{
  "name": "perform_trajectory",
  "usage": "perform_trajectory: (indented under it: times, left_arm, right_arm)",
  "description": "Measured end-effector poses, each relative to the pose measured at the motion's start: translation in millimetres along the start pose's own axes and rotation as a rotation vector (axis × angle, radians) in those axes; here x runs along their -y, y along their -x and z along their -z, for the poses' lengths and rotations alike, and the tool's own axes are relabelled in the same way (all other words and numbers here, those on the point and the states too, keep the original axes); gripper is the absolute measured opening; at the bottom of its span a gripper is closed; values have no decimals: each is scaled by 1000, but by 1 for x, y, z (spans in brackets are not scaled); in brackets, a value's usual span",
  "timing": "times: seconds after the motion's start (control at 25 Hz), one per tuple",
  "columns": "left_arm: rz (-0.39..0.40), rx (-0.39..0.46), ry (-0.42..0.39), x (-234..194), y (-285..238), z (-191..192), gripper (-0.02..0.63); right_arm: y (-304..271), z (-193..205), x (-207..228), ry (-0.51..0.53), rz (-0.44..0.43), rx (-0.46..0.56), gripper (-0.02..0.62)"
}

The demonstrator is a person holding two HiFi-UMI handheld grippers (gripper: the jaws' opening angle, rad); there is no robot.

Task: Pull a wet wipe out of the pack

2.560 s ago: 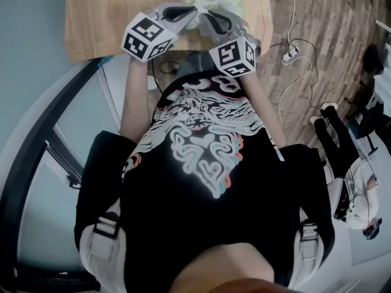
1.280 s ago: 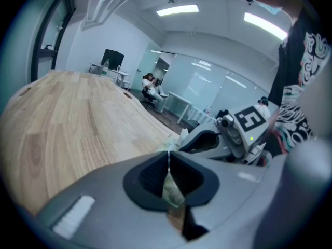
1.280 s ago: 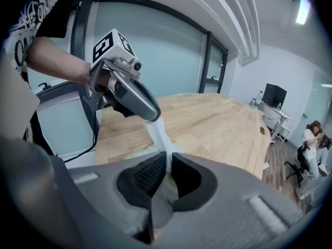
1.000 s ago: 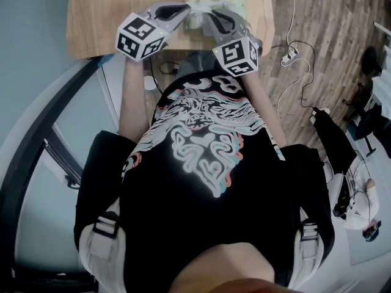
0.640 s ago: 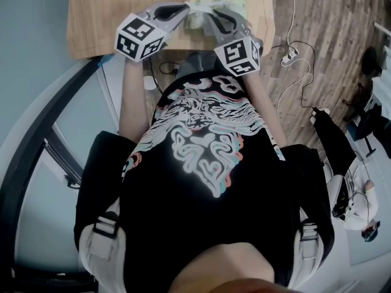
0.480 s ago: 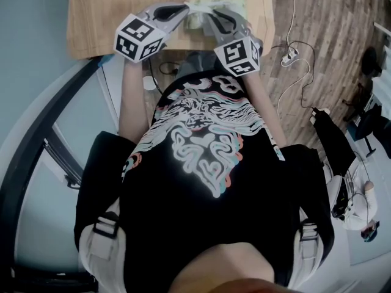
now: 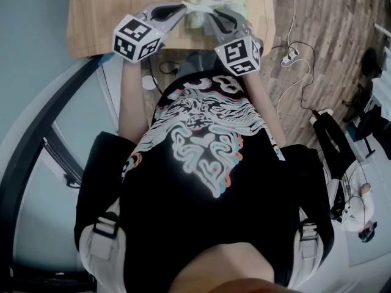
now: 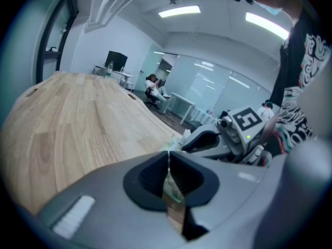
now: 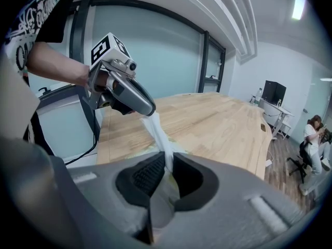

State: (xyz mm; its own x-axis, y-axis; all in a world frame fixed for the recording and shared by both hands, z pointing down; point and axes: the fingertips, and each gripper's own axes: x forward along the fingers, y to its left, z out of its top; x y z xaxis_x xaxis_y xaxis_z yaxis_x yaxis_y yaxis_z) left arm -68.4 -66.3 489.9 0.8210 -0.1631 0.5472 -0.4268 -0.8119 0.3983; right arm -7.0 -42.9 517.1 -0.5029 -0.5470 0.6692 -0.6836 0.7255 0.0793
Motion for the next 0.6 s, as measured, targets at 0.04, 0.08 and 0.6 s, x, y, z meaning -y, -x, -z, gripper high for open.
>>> perform_trajectory:
  times: [0.04,0.08,0.6]
  left_arm:
    - [-2,0,1,0,0,0,-2]
    - [-4,1,2,-1,1,0,-2]
    - [-57,-14,8,-18,17,8,-2]
  right_arm:
    - [0,1,0,-1,1,-2,49]
    - [0,2,1,-3,2,-3,49]
    - [-2,7,1,-31,2,-2,49]
